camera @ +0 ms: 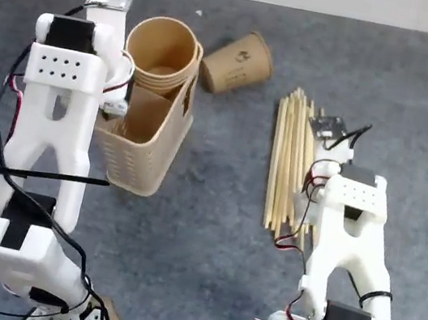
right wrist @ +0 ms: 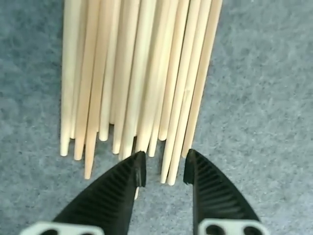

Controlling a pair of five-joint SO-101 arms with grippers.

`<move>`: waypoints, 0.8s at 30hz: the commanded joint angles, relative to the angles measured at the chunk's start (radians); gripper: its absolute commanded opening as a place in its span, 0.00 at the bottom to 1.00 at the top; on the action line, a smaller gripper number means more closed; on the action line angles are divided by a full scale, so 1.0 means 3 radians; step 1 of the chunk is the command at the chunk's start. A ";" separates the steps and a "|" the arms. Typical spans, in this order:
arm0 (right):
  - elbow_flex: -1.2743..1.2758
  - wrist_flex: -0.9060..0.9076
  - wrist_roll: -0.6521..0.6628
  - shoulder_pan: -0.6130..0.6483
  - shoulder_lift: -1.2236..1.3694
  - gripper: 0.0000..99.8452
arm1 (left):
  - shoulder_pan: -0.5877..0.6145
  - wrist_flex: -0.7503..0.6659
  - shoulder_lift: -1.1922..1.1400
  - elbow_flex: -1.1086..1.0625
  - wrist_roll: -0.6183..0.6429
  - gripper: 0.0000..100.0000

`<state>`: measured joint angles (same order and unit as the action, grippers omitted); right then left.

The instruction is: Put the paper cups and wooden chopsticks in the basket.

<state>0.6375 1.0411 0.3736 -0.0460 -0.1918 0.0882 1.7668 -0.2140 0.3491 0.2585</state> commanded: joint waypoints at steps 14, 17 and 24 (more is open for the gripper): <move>-0.0008 -0.0013 -0.0005 0.0033 -0.0141 0.14 | -0.0074 0.0026 -0.0043 0.0274 0.0537 0.15; -0.0008 -0.0013 0.0000 0.0033 -0.0141 0.14 | -0.0064 0.0026 -0.0043 0.0524 0.0307 0.15; -0.0013 -0.0013 0.0010 0.0033 -0.0141 0.14 | -0.0043 0.0005 0.0279 0.1148 -0.0189 0.15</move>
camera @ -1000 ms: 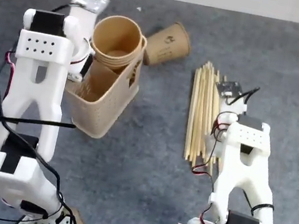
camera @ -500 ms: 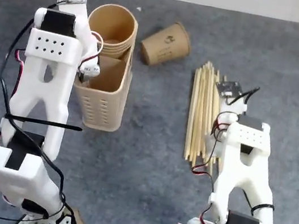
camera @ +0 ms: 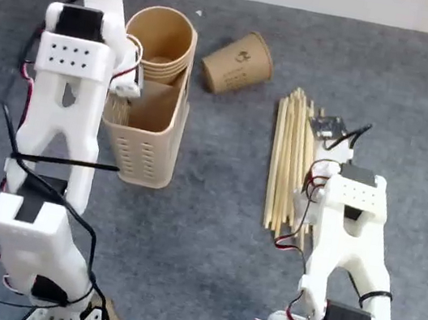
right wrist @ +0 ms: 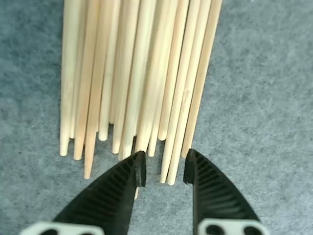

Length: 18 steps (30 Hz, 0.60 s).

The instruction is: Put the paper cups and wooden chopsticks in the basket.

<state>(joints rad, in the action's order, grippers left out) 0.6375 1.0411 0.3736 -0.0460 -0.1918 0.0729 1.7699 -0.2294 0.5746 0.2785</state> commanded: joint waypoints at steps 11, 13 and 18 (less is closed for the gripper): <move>-0.0013 -0.0023 0.0000 0.0033 -0.0166 0.14 | 0.0233 0.0015 0.1389 0.1931 -0.0992 0.13; -0.0013 -0.0028 0.0000 0.0038 -0.0171 0.14 | 0.0243 0.0015 0.1788 0.1665 -0.1095 0.09; -0.0013 -0.0038 -0.0061 0.0130 -0.0171 0.14 | 0.0156 0.0000 0.3153 0.0136 -0.1268 0.06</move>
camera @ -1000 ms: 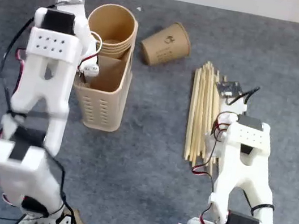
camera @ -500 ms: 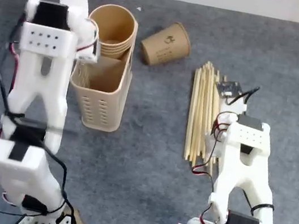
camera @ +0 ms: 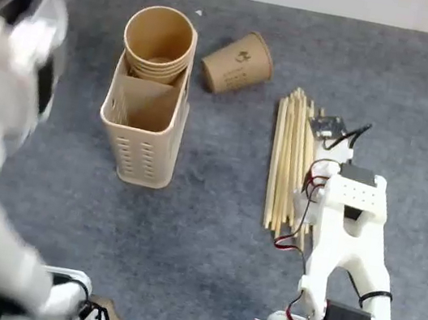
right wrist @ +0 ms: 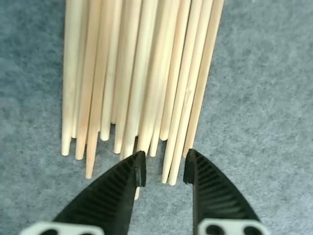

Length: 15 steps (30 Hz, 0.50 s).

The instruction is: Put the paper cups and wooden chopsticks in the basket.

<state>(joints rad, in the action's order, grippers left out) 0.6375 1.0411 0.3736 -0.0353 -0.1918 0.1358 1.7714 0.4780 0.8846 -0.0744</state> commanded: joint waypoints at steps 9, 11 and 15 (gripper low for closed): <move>-0.0038 -0.0494 -0.0394 0.0095 -0.0166 0.14 | 0.0125 -0.0895 0.3526 -0.4979 -0.0092 0.06; -0.0038 -0.0565 -0.0373 0.0054 -0.0166 0.14 | 0.0212 -0.1176 0.4069 -0.5649 -0.0113 0.06; -0.0059 -0.0575 -0.0368 0.0043 -0.0146 0.14 | 0.0401 -0.1386 0.4544 -0.6206 -0.0440 0.06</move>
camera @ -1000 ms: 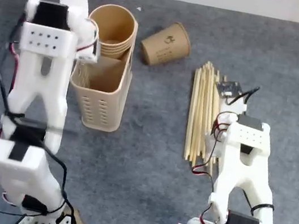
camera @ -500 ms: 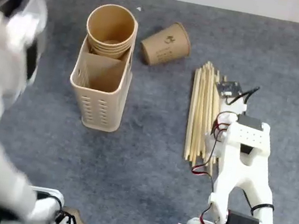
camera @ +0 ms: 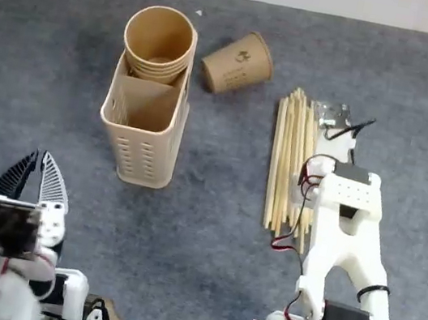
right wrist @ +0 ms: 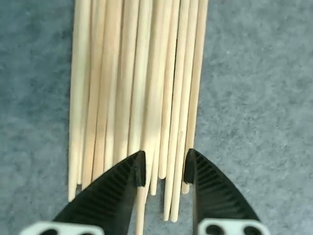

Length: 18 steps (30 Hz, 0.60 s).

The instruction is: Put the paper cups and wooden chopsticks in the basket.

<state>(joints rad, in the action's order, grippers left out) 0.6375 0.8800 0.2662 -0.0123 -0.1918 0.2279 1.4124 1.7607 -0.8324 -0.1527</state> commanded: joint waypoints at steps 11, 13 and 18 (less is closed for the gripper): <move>-0.0463 -0.0110 0.0220 0.0074 0.0028 0.14 | 0.0110 -0.0869 0.0049 -0.1818 0.0148 0.06; -0.0596 -0.0171 0.0215 0.0090 0.0304 0.14 | 0.0115 -0.0910 0.0049 -0.1941 0.0148 0.06; -0.1066 -0.0182 0.0215 0.0084 0.0949 0.14 | 0.0100 -0.0926 0.0049 -0.2048 0.0148 0.06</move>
<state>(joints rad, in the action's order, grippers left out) 0.4089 0.8416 0.3199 0.0031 0.0307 0.2493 1.1546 1.7729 -1.4431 -0.1204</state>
